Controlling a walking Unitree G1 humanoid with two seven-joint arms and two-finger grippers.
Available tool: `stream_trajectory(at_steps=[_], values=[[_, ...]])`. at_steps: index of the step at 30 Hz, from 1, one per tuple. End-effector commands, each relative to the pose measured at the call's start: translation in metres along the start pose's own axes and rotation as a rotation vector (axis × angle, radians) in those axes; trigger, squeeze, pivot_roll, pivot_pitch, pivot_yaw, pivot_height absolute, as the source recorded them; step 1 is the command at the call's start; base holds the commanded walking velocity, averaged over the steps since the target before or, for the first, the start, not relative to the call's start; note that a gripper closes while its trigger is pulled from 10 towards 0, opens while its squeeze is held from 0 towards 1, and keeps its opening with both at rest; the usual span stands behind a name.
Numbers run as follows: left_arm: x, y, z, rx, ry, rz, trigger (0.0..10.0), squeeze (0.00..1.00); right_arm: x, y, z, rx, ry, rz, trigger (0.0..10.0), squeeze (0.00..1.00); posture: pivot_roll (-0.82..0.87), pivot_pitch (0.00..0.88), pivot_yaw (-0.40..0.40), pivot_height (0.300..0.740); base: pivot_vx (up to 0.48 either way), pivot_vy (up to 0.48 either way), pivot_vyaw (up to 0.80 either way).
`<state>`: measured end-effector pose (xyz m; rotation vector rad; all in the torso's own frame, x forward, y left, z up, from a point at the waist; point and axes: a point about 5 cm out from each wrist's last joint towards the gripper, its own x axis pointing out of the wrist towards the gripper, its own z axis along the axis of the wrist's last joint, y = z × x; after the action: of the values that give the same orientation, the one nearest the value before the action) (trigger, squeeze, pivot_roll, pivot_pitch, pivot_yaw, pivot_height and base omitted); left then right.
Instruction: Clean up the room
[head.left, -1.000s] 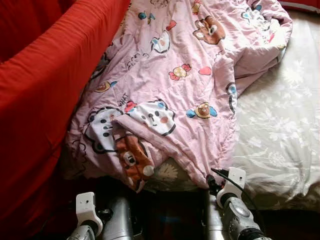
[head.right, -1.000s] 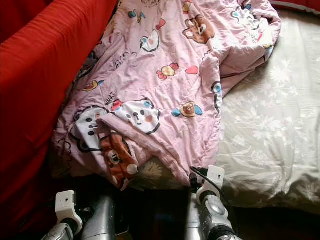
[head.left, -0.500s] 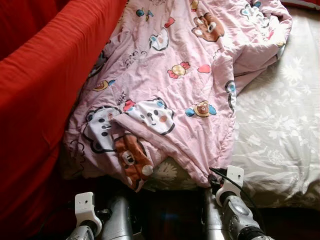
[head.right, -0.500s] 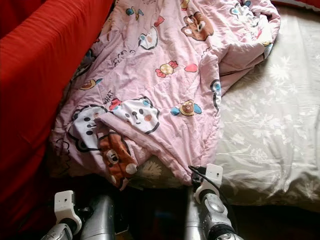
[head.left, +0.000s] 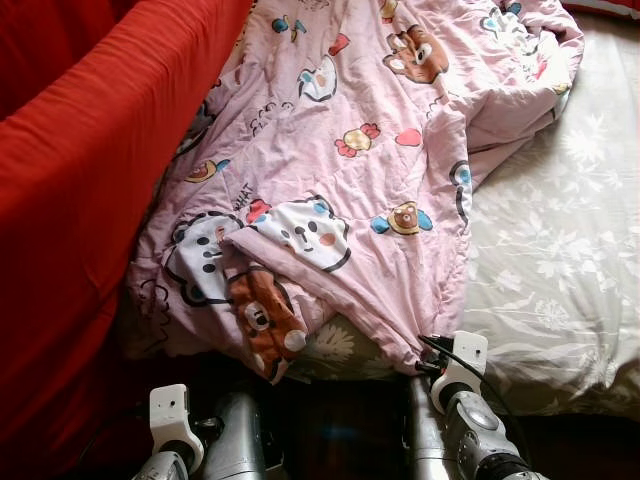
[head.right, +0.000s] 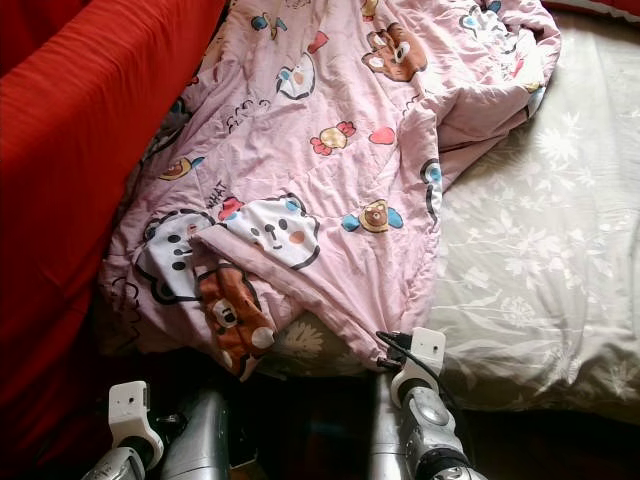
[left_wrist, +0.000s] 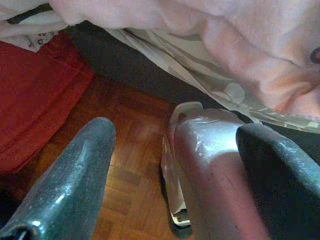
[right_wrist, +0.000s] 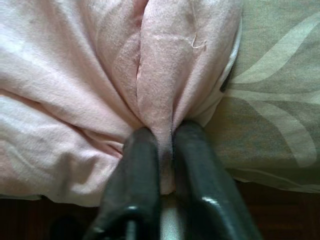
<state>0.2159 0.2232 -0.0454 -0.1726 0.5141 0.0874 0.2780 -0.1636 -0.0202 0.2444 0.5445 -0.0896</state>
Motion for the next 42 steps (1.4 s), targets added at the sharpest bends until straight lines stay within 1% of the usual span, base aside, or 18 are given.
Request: stream_trajectory(at_steps=[1, 11, 15, 17, 22, 24, 25, 27, 35, 36, 37, 38, 40, 42], values=[[-0.027, 0.004, -0.054, -0.02, 0.229, 0.02, 10.0, 0.0, -0.008, -0.003, -0.026, 0.01, 0.095, -0.013, 0.0, 0.0, 0.05, 0.341, 0.059, 0.586, 0.0, 0.0, 0.0], [-0.025, 0.003, -0.052, -0.019, 0.229, 0.02, 10.0, 0.0, -0.009, -0.006, -0.028, 0.01, 0.098, -0.022, 0.0, 0.0, 0.05, 0.33, 0.059, 0.586, 0.0, 0.0, 0.0], [-0.023, 0.002, -0.05, -0.02, 0.226, 0.018, 10.0, 0.0, -0.007, -0.006, -0.023, 0.014, 0.071, -0.026, 0.0, 0.0, 0.04, 0.314, 0.051, 0.586, 0.0, 0.0, 0.0], [-0.022, 0.001, -0.049, -0.021, 0.226, 0.019, 10.0, 0.0, -0.006, -0.005, -0.018, 0.006, 0.045, -0.02, 0.0, 0.0, 0.04, 0.306, 0.048, 0.586, 0.0, 0.0, 0.0], [-0.018, -0.002, -0.045, -0.028, 0.218, 0.025, 10.0, 0.0, -0.002, -0.003, 0.006, 0.026, -0.097, 0.004, 0.0, 0.0, 0.02, 0.279, 0.034, 0.586, 0.0, 0.0, 0.0], [-0.018, -0.002, -0.045, -0.028, 0.218, 0.026, 10.0, 0.0, -0.002, -0.003, 0.008, 0.03, -0.104, 0.004, 0.0, 0.0, 0.02, 0.279, 0.034, 0.586, 0.0, 0.0, 0.0], [-0.017, -0.003, -0.044, -0.029, 0.217, 0.026, 10.0, 0.0, -0.002, -0.002, 0.013, 0.032, -0.14, 0.012, 0.0, 0.0, 0.0, 0.267, 0.028, 0.586, 0.0, 0.0, 0.0], [-0.016, -0.003, -0.043, -0.03, 0.217, 0.026, 10.0, 0.0, -0.002, -0.001, 0.016, 0.033, -0.168, 0.016, 0.0, 0.0, 0.0, 0.263, 0.026, 0.586, 0.0, 0.0, 0.0], [-0.014, -0.005, -0.042, -0.034, 0.219, 0.029, 10.0, 0.0, -0.007, -0.004, 0.022, 0.036, -0.259, 0.015, 0.0, 0.0, -0.01, 0.251, 0.014, 0.586, 0.0, 0.0, 0.0], [-0.014, -0.005, -0.042, -0.035, 0.219, 0.03, 10.0, 0.0, -0.008, -0.004, 0.021, 0.035, -0.265, 0.016, 0.3, 0.0, -0.01, 0.251, 0.014, 0.586, 0.0, 0.0, 0.0], [-0.014, -0.005, -0.042, -0.035, 0.22, 0.031, 10.0, 0.0, -0.009, -0.004, 0.02, 0.03, -0.268, 0.019, 4.1, 0.0, -0.01, 0.251, 0.013, 0.586, 0.0, 0.0, 0.0], [-0.014, -0.005, -0.042, -0.035, 0.221, 0.032, 10.0, 0.0, -0.01, -0.003, 0.018, 0.024, -0.266, 0.024, 10.0, 0.0, -0.02, 0.251, 0.012, 0.586, 0.0, 0.0, 0.0], [-0.014, -0.005, -0.042, -0.033, 0.227, 0.037, 10.0, 0.0, -0.012, -0.003, 0.011, 0.019, -0.25, 0.037, 10.0, 0.0, -0.02, 0.249, 0.012, 0.586, 0.0, 0.0, 0.0], [-0.014, -0.005, -0.042, -0.031, 0.228, 0.038, 10.0, 0.0, -0.012, -0.003, 0.01, 0.018, -0.245, 0.036, 10.0, 0.0, -0.02, 0.248, 0.012, 0.586, 0.0, 0.0, 0.0]])
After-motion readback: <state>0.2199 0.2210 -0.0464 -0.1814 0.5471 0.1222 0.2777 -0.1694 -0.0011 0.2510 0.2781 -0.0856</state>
